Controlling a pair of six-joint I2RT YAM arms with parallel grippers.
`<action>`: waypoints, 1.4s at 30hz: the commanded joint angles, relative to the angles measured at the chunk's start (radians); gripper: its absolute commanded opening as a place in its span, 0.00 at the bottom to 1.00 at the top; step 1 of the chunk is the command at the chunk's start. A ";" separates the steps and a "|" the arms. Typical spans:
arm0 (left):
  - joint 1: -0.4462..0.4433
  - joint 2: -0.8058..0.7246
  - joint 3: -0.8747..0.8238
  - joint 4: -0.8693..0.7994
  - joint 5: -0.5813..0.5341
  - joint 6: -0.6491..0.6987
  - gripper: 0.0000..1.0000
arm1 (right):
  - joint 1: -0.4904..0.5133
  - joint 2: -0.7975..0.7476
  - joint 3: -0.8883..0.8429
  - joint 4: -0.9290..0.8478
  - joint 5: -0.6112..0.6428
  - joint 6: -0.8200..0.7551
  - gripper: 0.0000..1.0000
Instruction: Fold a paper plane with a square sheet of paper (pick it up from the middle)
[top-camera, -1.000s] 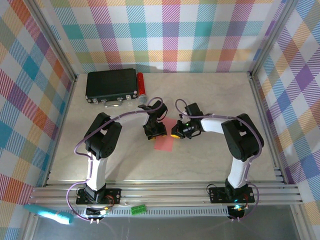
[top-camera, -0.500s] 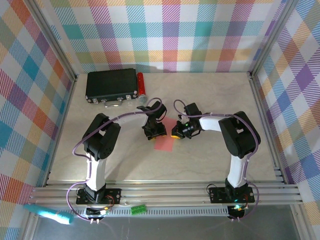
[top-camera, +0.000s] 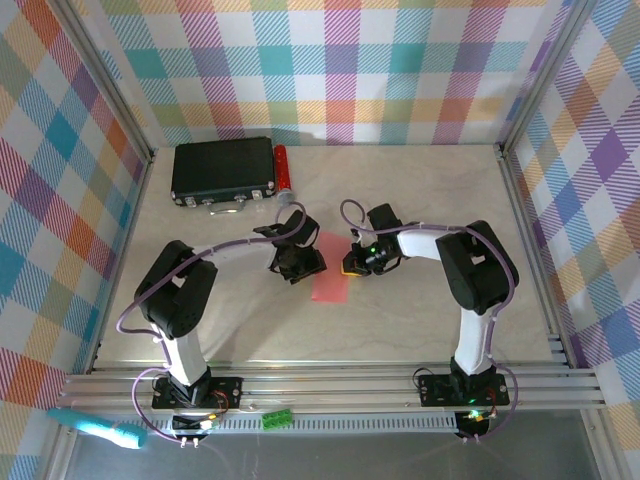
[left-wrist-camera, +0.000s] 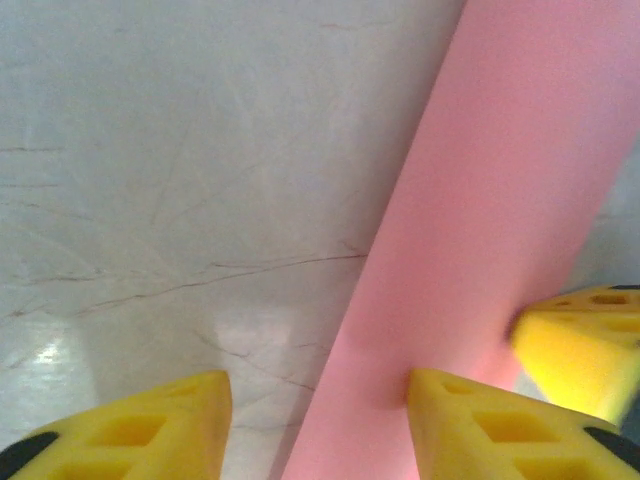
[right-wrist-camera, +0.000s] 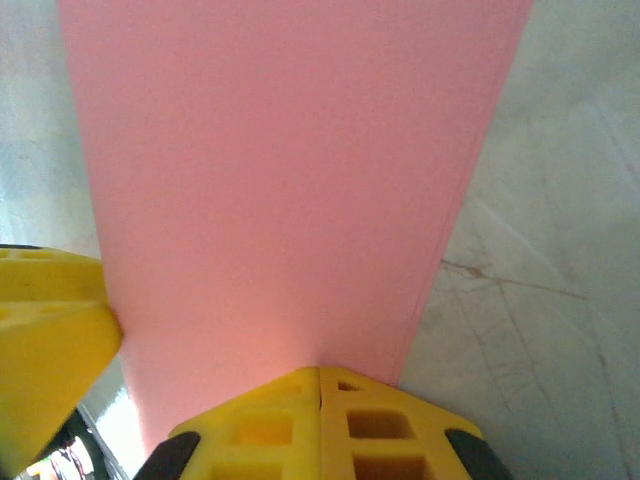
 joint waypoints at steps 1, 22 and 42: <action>-0.005 -0.038 -0.034 0.160 0.092 -0.026 0.41 | 0.008 0.085 -0.028 -0.166 0.132 -0.098 0.05; -0.011 -0.107 -0.023 0.143 0.052 0.064 0.30 | 0.007 0.123 0.007 -0.200 0.158 -0.086 0.04; -0.004 0.187 0.084 0.160 0.199 0.018 0.01 | 0.006 0.167 0.025 -0.248 0.201 -0.082 0.04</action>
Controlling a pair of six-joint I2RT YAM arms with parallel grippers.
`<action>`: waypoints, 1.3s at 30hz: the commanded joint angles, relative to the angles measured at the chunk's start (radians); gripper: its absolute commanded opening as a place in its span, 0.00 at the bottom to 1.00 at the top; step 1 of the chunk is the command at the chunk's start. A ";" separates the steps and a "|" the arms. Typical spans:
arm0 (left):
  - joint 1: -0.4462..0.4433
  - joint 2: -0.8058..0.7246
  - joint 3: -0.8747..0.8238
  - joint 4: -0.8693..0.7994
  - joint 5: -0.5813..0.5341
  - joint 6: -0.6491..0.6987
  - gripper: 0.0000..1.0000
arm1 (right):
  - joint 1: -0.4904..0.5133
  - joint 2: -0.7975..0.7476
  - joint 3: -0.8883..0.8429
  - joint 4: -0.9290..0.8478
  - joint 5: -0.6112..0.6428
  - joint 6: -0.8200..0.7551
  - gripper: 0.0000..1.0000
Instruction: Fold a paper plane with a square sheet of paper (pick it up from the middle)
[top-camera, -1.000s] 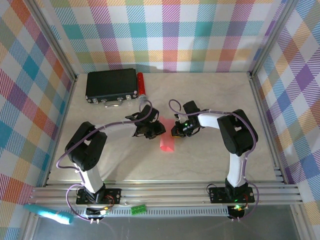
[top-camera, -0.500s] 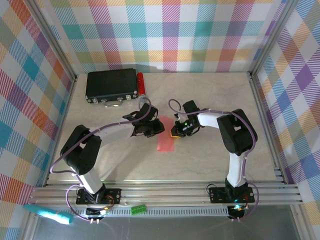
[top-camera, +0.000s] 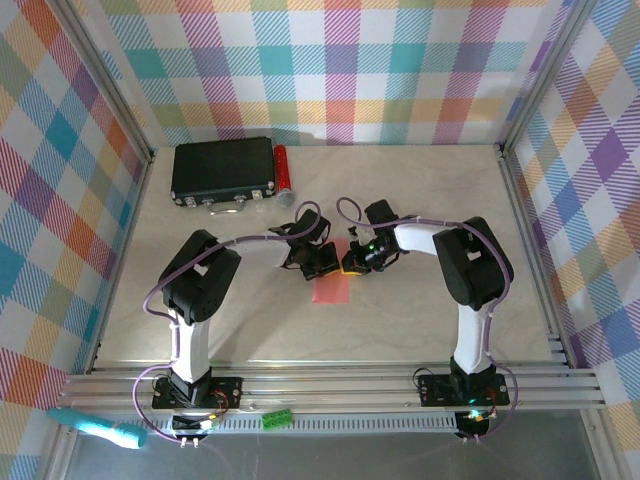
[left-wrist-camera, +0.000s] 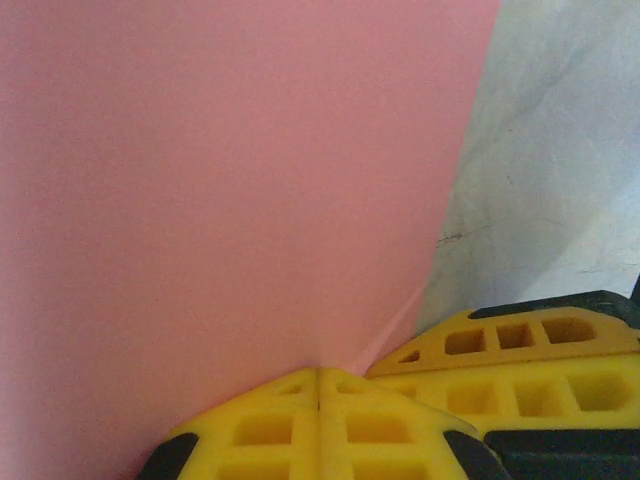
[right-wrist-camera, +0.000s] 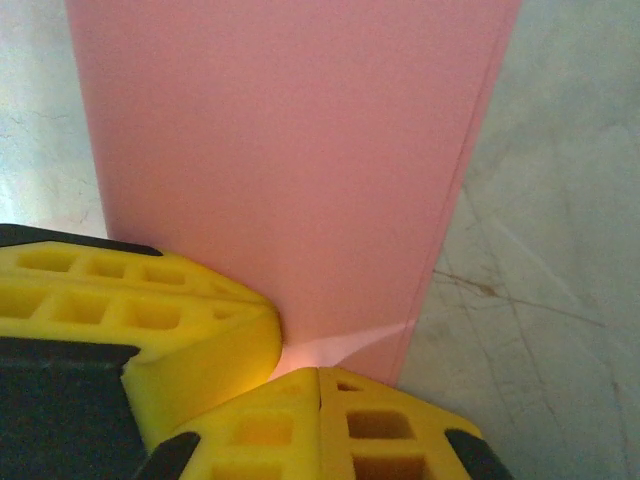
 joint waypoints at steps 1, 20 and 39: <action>0.014 0.025 0.000 -0.024 0.026 -0.003 0.01 | 0.008 0.124 -0.055 -0.137 0.219 -0.018 0.04; 0.211 -0.128 -0.275 0.104 0.134 0.120 0.02 | 0.008 0.180 -0.023 -0.245 0.336 0.012 0.04; 0.098 -0.049 -0.166 0.388 0.211 -0.055 0.01 | 0.009 0.189 -0.011 -0.237 0.318 0.024 0.04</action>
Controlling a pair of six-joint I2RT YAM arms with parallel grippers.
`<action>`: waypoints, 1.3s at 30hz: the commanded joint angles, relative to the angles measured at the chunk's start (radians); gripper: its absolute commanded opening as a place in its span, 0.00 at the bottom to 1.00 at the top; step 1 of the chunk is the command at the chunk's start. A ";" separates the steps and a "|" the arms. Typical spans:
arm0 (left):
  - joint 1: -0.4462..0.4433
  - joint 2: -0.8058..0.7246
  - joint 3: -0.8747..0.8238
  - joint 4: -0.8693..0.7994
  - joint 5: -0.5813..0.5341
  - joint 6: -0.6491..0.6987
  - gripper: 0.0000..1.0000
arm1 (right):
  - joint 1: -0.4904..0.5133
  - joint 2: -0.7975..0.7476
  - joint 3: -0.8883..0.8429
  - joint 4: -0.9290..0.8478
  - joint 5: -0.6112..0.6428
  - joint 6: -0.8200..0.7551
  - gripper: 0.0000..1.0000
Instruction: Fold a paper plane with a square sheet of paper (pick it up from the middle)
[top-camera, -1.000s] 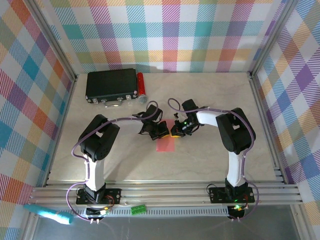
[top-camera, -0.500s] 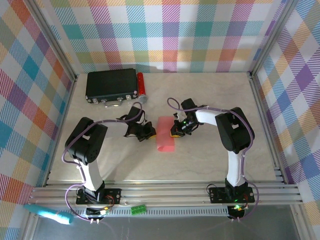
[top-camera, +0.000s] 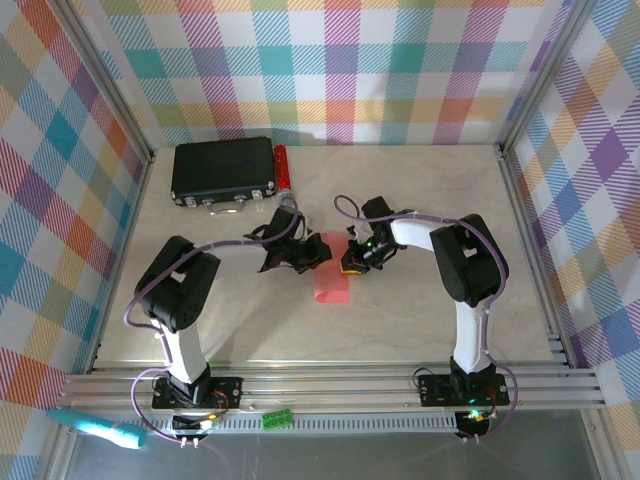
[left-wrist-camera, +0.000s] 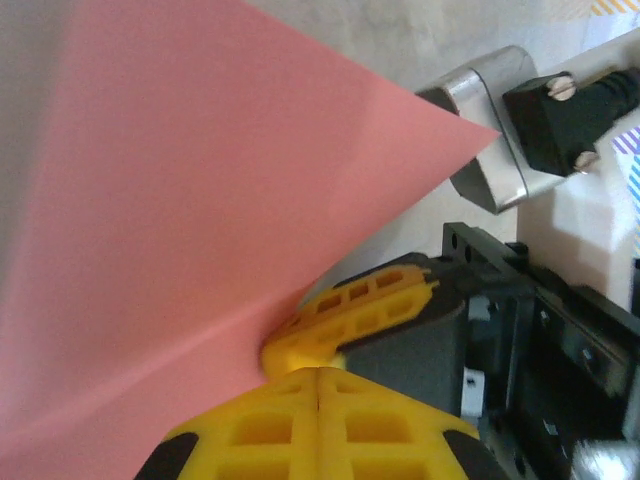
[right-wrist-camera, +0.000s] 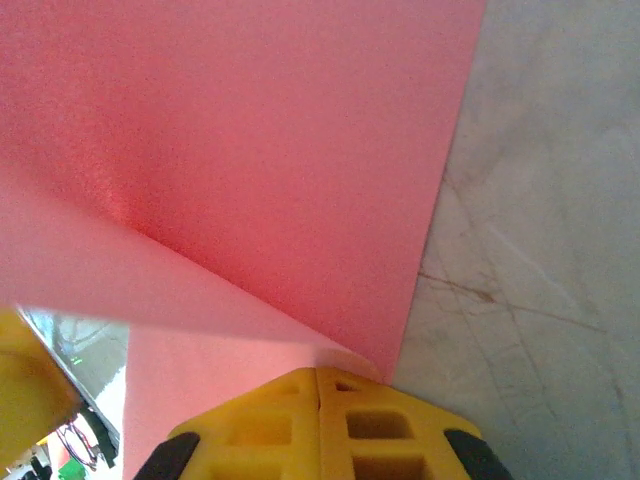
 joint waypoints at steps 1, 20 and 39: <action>-0.004 0.069 0.017 0.066 0.007 -0.052 0.02 | 0.006 0.141 -0.076 -0.130 0.305 0.017 0.04; 0.209 -0.029 -0.218 0.108 -0.084 0.003 0.01 | 0.006 0.157 -0.077 -0.128 0.324 0.021 0.04; 0.027 0.099 -0.041 0.236 -0.084 -0.124 0.00 | 0.006 0.166 -0.074 -0.129 0.322 0.021 0.04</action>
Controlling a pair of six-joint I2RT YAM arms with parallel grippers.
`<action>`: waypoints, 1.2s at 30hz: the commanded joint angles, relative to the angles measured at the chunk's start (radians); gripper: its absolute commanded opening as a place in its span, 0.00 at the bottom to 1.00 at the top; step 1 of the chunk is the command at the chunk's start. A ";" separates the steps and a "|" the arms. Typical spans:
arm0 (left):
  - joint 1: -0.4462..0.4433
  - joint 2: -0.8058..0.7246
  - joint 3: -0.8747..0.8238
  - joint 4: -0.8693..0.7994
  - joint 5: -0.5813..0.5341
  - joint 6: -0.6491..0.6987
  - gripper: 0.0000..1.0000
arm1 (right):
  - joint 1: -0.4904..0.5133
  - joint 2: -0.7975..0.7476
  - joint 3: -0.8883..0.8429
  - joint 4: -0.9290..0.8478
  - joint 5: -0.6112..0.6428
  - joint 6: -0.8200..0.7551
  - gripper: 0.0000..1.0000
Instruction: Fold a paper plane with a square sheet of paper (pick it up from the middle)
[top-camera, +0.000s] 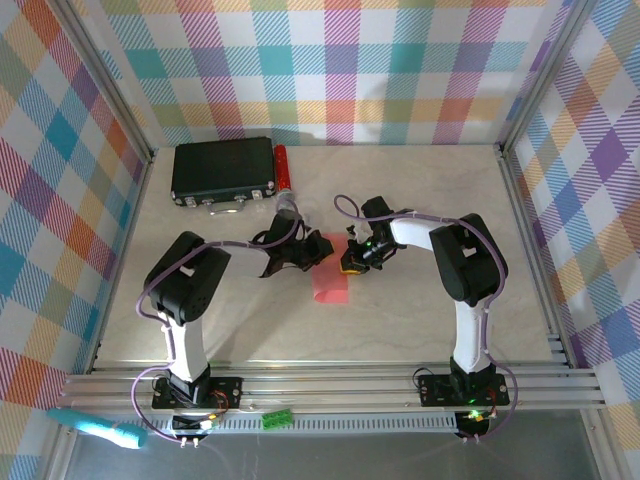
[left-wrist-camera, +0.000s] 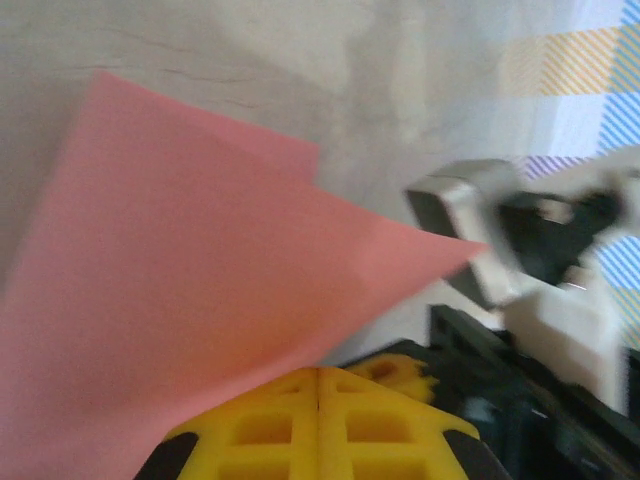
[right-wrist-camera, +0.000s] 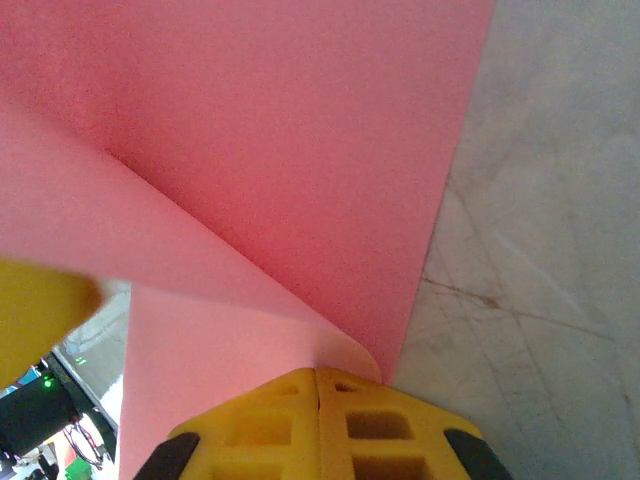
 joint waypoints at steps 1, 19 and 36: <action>0.017 0.049 0.019 -0.009 -0.028 -0.009 0.00 | 0.006 0.158 -0.081 -0.124 0.328 0.013 0.04; 0.159 -0.103 -0.019 -0.215 -0.036 0.138 0.00 | 0.006 0.166 -0.080 -0.121 0.334 0.013 0.04; 0.026 0.080 0.197 -0.262 -0.130 0.098 0.00 | 0.006 0.172 -0.085 -0.119 0.337 0.017 0.04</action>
